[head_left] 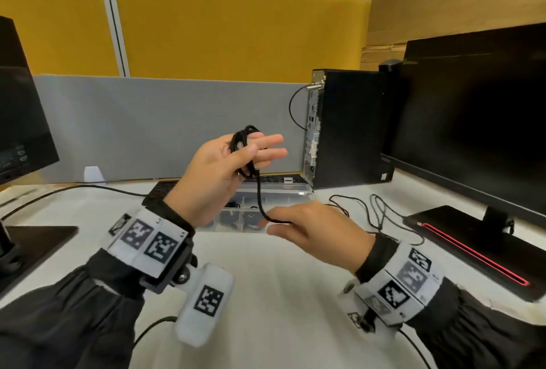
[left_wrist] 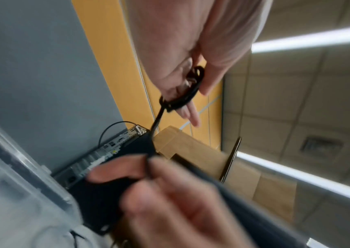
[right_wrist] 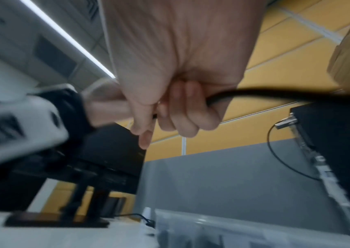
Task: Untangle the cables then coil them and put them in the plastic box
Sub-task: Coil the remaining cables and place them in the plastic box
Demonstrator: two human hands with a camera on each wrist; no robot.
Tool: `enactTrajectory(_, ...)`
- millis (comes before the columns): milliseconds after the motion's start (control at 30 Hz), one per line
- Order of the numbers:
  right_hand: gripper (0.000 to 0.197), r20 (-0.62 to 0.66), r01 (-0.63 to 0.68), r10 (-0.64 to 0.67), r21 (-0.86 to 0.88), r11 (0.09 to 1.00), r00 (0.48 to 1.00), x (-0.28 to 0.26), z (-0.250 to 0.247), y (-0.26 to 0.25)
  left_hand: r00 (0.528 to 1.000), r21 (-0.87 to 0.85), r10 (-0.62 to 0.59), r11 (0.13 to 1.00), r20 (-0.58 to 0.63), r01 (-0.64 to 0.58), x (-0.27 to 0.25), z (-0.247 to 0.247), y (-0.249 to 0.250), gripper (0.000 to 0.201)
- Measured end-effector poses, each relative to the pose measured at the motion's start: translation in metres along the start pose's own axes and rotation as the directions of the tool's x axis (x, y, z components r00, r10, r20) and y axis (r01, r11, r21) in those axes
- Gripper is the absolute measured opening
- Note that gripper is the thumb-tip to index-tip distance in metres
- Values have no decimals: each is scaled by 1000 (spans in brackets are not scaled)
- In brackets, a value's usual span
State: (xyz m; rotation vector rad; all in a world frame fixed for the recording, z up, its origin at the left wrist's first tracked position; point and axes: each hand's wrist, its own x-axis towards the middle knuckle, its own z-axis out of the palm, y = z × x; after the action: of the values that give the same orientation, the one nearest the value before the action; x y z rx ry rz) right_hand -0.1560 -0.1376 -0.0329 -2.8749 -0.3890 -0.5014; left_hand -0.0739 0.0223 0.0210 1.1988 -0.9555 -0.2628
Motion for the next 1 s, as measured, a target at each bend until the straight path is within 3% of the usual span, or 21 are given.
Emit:
enactTrajectory(100,28,-55,22,-18,74,997,998,-5,-3,-6,995,294,84,954,-57,-64,4,8,-18,21)
enactTrajectory(233,23,-285,26,20,156,987,958,-9,-14,2,985,726,137,667,104,-170,2,10,-33,44)
enactTrajectory(300,22,-366,3,31,92,996,930,-11,-24,3,980,810,76,554,185,-195,0,10,-35,55)
enactTrajectory(400,35,-431,-50,48,8,999,901,-10,-33,2,966,857,-13,465,258,-223,0,13,-30,55)
enactTrajectory(533,35,-467,-6,-18,-49,999,884,-9,-37,-4,957,882,-17,392,289,-260,3,12,-22,44)
enactTrajectory(600,32,-489,11,-40,-62,998,871,-8,-40,-3,947,851,-63,461,315,-252,3,12,-19,33)
enactTrajectory(700,33,-538,4,11,27,1000,843,-5,-47,10,913,595,-195,802,358,-62,-1,15,-10,33)
enactTrajectory(767,38,-518,-54,78,61,997,852,-3,-45,24,917,363,-191,930,349,56,-3,15,-6,34)
enactTrajectory(833,35,-421,-60,117,146,987,900,1,-38,29,929,214,-173,971,328,105,-5,16,-8,31)
enactTrajectory(933,30,-264,17,107,427,904,959,6,-30,29,959,12,-151,988,241,152,-5,19,-9,24)
enactTrajectory(1000,27,-149,-50,140,490,870,979,5,-27,27,977,-96,-118,986,179,137,-2,20,-6,27)
